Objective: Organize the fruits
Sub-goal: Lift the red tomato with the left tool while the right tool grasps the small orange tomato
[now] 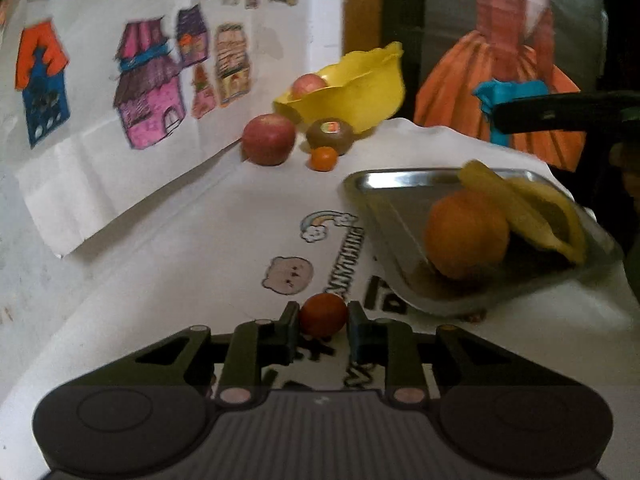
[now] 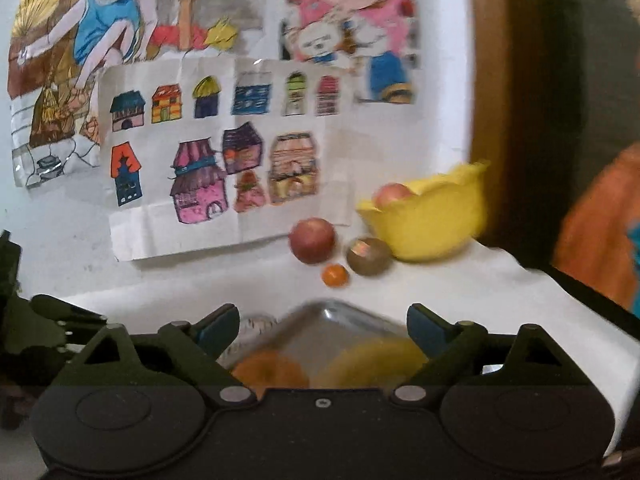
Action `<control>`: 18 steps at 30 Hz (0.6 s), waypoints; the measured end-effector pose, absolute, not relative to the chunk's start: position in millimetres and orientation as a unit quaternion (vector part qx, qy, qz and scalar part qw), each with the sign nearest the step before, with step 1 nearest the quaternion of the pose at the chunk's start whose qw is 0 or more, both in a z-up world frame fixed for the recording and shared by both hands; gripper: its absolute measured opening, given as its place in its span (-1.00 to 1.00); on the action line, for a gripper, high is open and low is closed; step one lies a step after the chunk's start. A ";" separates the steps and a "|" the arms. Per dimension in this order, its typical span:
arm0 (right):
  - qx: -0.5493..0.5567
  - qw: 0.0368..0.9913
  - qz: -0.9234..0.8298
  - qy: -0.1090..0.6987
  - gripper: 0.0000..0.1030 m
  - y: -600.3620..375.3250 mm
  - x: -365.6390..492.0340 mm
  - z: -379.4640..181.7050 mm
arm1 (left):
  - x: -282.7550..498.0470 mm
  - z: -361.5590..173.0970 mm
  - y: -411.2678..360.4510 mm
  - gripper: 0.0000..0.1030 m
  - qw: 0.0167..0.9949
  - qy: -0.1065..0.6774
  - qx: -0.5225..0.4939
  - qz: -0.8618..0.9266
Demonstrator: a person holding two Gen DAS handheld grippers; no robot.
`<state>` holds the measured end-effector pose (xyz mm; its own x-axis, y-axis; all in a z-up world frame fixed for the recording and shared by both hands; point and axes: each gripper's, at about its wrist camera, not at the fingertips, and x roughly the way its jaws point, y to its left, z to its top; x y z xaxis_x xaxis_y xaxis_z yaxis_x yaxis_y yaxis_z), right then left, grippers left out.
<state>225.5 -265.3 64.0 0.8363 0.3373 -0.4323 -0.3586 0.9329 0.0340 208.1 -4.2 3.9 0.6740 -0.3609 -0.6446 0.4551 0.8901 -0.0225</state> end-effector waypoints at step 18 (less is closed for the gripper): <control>0.019 0.907 0.189 0.376 0.63 -244.5 300.5 127.1 | 252.4 85.0 12.2 -0.47 0.893 0.402 -0.029 -0.201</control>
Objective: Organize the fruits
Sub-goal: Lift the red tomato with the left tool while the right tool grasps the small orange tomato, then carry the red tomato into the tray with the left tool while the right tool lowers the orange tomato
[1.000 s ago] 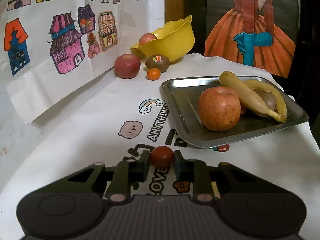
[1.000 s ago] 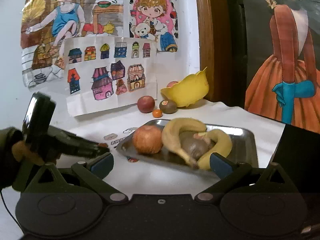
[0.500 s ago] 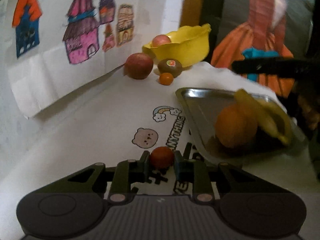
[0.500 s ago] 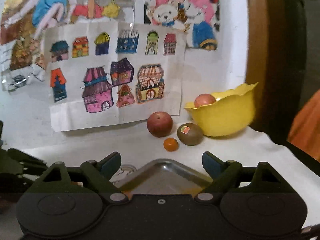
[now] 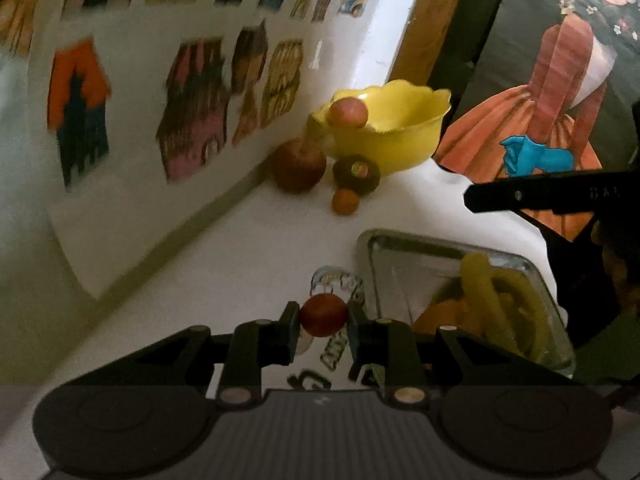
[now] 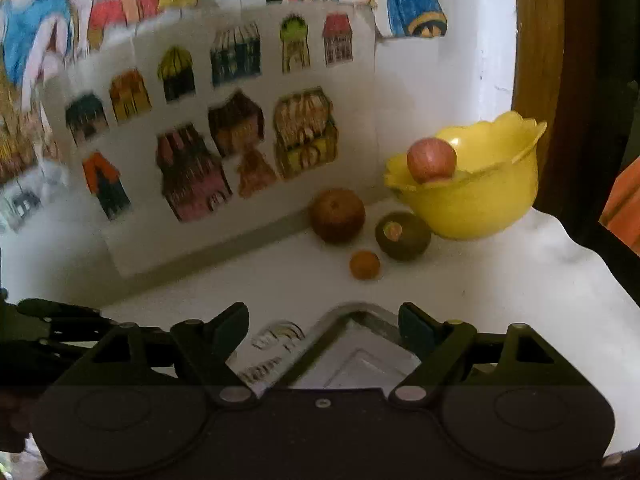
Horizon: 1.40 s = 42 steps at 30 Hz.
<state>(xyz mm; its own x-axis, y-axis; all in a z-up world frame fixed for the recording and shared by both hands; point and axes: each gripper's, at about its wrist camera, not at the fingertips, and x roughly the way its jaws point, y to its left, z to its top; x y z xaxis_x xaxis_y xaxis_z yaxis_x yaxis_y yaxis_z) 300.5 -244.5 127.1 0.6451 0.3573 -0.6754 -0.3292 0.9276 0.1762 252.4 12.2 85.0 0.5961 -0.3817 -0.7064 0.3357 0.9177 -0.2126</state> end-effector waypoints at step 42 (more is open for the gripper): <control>0.098 0.895 0.109 0.421 -0.32 -238.9 399.7 44.1 | 324.4 68.1 -29.5 -0.46 0.886 0.407 -0.006 -0.222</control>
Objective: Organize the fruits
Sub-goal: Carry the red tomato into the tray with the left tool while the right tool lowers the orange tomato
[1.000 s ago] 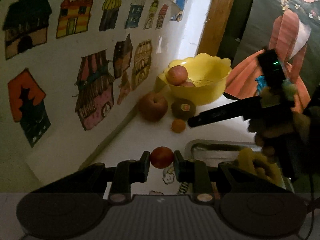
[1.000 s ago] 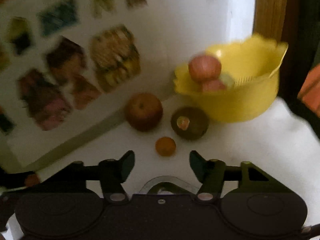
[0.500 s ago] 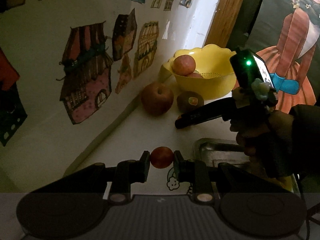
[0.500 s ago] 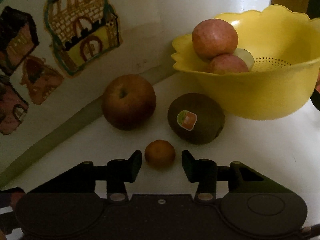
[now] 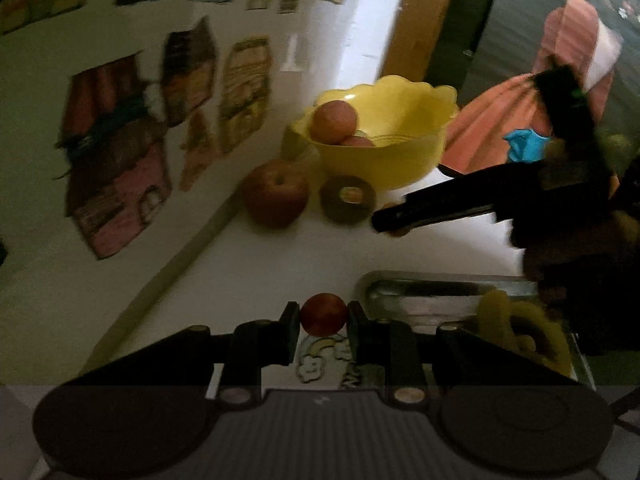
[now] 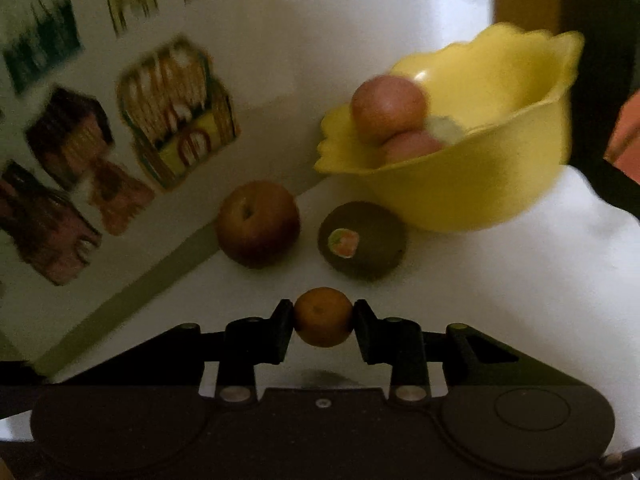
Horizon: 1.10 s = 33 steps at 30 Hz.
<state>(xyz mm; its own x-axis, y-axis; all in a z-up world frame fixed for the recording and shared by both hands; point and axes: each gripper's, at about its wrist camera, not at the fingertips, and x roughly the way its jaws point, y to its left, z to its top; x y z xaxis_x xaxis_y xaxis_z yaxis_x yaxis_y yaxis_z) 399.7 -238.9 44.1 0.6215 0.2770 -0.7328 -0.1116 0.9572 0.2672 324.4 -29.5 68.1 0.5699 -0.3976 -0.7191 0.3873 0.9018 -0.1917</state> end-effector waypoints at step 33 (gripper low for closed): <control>0.084 0.904 0.024 0.418 -0.32 -309.7 275.2 16.9 | 331.8 33.5 -125.0 -0.46 0.854 0.448 0.062 -0.257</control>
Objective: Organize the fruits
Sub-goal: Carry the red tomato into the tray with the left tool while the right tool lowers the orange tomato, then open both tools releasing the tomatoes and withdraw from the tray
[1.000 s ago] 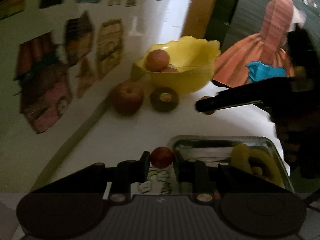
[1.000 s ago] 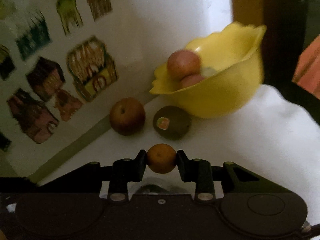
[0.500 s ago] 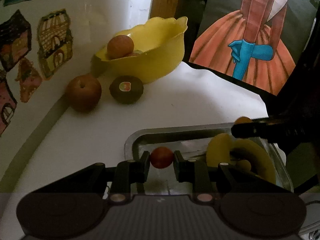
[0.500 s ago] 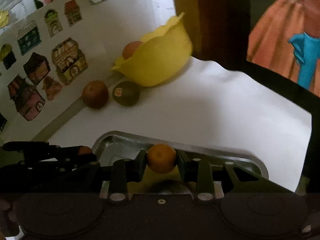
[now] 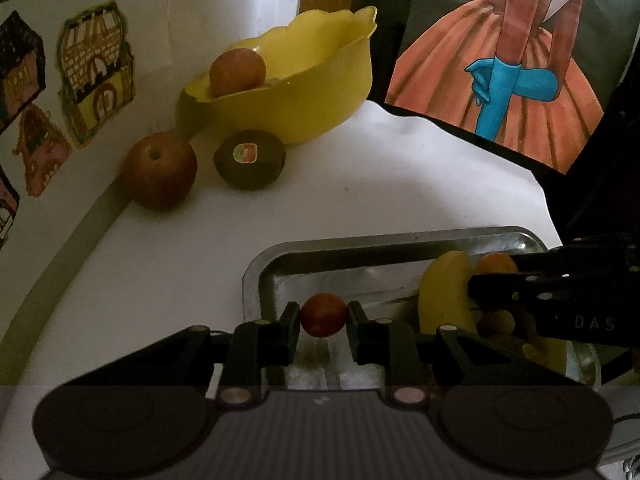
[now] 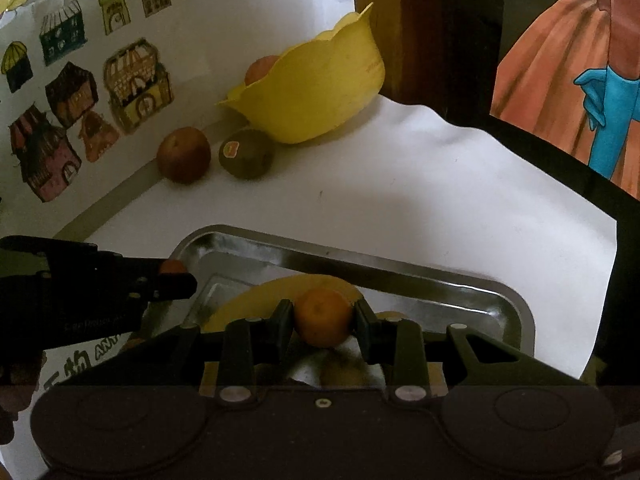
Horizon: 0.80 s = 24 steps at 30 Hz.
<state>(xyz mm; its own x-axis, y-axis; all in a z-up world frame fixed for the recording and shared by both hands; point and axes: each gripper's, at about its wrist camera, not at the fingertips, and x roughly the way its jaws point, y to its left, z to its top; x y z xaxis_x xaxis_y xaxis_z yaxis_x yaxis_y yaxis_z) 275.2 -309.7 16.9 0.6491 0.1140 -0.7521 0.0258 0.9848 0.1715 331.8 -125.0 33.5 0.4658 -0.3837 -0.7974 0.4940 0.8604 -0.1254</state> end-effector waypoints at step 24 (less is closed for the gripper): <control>0.100 0.917 -0.009 0.386 0.04 -319.2 254.4 28.7 | 325.0 34.4 -114.8 0.27 0.854 0.456 0.042 -0.248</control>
